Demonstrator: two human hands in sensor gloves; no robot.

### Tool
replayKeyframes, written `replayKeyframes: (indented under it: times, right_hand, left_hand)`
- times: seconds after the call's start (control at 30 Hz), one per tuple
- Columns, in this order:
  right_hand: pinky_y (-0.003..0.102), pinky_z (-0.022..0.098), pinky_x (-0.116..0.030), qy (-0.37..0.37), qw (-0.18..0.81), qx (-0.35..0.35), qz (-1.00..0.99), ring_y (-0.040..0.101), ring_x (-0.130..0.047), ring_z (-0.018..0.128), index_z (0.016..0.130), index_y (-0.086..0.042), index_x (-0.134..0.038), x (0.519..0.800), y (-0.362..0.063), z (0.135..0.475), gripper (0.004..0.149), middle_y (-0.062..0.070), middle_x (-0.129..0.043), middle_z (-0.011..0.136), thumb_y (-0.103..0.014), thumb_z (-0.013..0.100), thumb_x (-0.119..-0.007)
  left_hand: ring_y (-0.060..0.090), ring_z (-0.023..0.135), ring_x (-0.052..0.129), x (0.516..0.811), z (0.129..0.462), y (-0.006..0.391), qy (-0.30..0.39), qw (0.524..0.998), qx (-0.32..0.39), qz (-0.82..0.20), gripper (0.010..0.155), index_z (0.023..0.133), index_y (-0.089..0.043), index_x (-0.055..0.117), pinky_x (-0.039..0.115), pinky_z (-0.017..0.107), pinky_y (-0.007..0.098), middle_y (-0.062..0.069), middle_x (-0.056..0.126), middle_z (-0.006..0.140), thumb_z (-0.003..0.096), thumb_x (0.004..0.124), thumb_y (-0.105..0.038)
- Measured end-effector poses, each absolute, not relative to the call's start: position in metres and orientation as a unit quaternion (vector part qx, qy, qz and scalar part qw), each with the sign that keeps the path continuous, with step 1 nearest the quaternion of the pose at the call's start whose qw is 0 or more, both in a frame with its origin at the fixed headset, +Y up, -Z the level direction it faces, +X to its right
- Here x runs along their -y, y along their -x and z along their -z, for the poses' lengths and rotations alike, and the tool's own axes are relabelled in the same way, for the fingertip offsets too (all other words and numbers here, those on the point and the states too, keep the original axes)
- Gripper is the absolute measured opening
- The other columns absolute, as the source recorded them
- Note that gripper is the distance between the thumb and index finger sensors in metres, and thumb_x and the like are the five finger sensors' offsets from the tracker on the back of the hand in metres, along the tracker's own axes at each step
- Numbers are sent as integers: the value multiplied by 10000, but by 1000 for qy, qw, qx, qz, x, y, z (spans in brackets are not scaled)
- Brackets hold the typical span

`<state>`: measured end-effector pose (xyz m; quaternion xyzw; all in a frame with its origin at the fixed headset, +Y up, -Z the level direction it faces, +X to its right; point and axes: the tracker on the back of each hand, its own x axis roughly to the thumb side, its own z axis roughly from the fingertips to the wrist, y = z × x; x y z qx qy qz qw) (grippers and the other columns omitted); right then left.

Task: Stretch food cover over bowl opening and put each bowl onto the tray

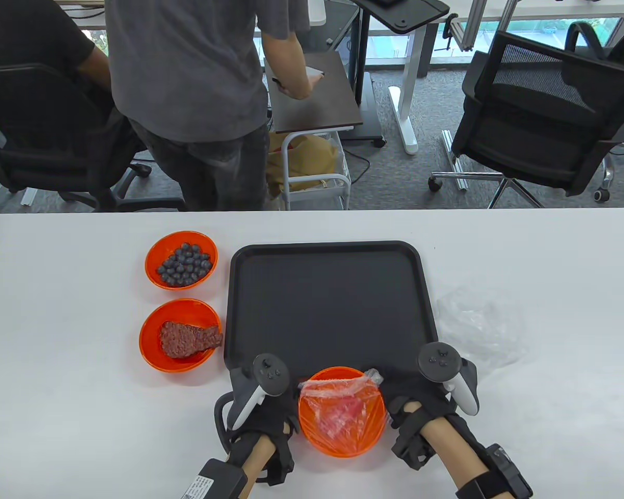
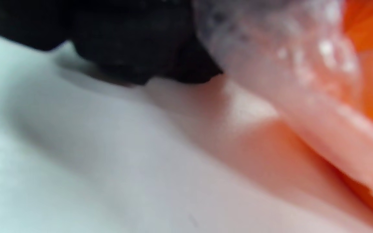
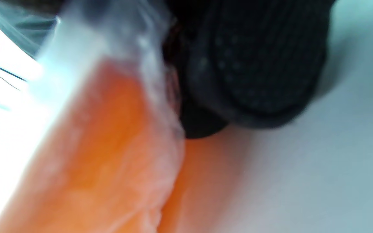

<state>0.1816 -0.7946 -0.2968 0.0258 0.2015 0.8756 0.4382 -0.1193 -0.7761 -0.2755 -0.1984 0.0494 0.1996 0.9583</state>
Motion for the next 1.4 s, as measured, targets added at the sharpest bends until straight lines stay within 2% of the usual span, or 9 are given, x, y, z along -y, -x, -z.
replayKeyframes:
  times: [0.33,0.47,0.53,0.77,1.4]
  right_hand:
    - [279,129,-958,-34,421,-223,-879,234,-1095,338,869,-268,-923,794,-175,297,400,64,-996,727,-234,507,-757]
    - [273,118,-962,-26,418,-222,-880,225,-1101,318,910,-226,-887,795,-174,295,420,64,-1009,708,-243,511,-755]
    - [276,110,-963,-14,423,-220,-879,227,-1106,306,941,-165,-852,795,-175,294,447,70,-1020,690,-247,511,-766]
    - [269,85,-976,5,425,-212,-880,222,-1128,266,929,-48,-840,794,-178,291,482,80,-1050,641,-271,503,-802]
    - [241,0,-964,53,397,-177,-899,193,-1133,139,821,-6,-917,791,-178,288,481,53,-1096,511,-358,503,-837]
  left_hand:
    - [244,190,1027,774,281,117,182,967,-36,-174,442,825,-298,914,941,82,387,-50,1038,434,470,877,-558]
    - [236,183,1025,774,280,117,177,965,-53,-185,440,813,-299,914,940,77,381,-56,1036,424,465,886,-568]
    - [228,172,1022,775,279,118,173,964,-59,-192,442,807,-297,914,937,68,375,-63,1033,415,464,888,-573]
    - [212,147,1020,777,278,118,158,963,-65,-208,440,783,-288,924,936,52,362,-77,1033,385,455,910,-581]
    - [198,100,998,777,278,116,133,970,-60,-197,439,739,-275,957,916,17,360,-81,1026,319,445,924,-600]
